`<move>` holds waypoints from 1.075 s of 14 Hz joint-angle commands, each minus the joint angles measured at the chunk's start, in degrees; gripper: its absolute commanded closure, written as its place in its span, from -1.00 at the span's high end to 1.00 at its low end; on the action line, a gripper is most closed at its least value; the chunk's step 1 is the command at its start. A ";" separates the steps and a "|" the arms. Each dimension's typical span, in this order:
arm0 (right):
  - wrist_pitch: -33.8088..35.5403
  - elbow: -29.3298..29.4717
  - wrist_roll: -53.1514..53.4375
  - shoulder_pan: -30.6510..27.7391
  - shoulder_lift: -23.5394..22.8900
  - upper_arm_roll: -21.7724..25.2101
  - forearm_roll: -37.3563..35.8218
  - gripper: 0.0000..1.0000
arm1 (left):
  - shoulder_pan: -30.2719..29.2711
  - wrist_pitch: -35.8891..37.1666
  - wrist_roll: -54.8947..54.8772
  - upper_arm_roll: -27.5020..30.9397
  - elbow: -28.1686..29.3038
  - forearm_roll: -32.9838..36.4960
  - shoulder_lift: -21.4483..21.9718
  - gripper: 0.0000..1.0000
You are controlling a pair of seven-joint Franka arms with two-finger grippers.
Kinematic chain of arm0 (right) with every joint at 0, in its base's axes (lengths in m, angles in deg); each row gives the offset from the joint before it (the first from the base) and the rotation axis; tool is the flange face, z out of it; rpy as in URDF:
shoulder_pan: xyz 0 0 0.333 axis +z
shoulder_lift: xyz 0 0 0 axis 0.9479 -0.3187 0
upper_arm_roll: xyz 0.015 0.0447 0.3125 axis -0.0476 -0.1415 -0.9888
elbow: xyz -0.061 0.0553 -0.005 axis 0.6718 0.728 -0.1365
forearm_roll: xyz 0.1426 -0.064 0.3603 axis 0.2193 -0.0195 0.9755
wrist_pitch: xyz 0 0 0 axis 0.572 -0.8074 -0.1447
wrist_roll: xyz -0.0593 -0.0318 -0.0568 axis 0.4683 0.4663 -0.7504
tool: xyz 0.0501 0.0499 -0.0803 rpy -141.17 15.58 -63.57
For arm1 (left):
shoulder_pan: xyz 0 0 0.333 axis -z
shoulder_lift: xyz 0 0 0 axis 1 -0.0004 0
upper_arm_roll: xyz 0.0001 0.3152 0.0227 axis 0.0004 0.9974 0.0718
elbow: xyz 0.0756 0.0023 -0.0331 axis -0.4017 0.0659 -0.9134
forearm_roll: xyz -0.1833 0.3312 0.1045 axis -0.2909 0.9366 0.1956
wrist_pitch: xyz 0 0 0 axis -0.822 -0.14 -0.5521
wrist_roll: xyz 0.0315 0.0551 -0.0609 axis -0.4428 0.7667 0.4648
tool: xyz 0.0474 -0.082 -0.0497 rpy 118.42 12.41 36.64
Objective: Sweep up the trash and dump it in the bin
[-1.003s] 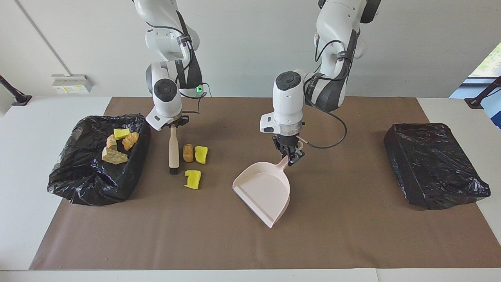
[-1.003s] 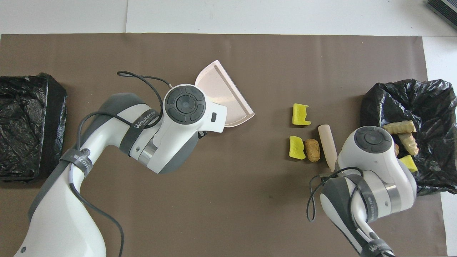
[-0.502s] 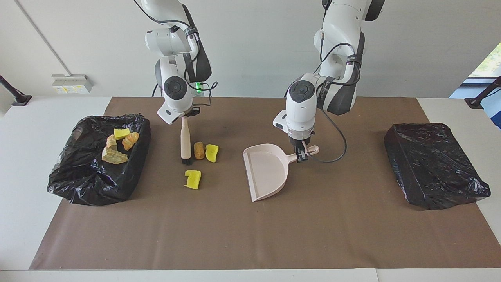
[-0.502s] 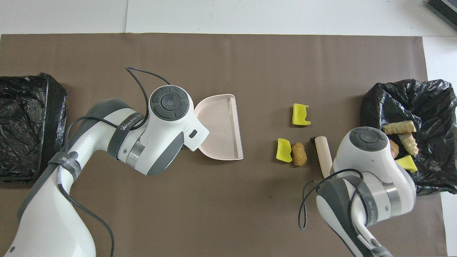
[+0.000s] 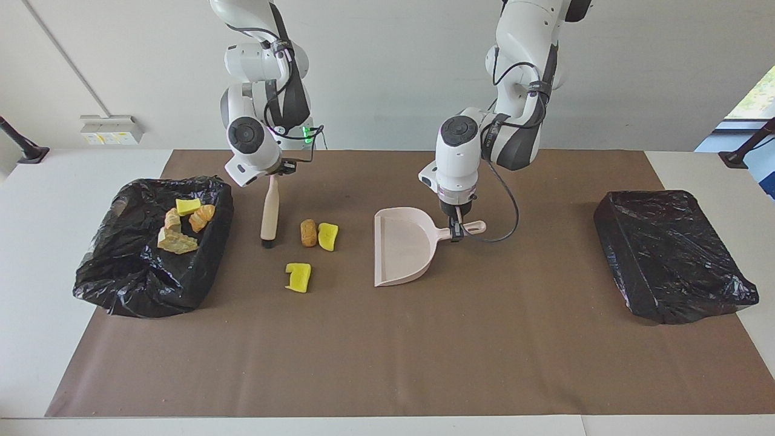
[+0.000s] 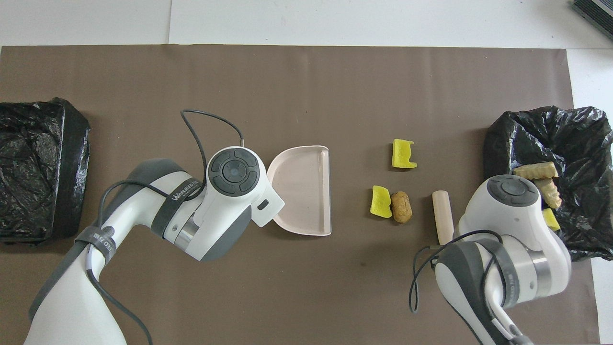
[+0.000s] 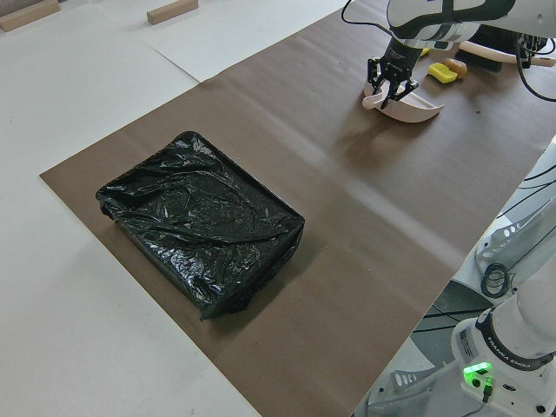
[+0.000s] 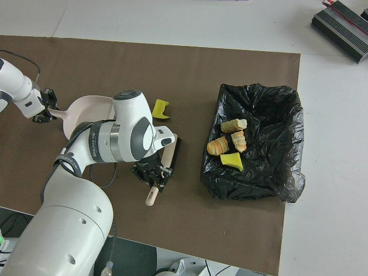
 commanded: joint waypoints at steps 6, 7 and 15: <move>-10.64 -1.48 0.51 14.61 -0.34 -0.56 25.65 -1.00 | 0.54 -1.62 5.87 0.54 4.87 0.13 3.35 -1.00; -11.00 -1.04 -2.21 15.05 -0.69 -0.56 30.84 -1.00 | 0.54 -1.70 5.95 0.54 4.87 0.13 3.35 -1.00; 3.90 14.05 -2.32 8.13 -1.66 0.59 21.48 -1.00 | -0.16 -3.55 7.00 0.45 5.48 0.04 3.26 -1.00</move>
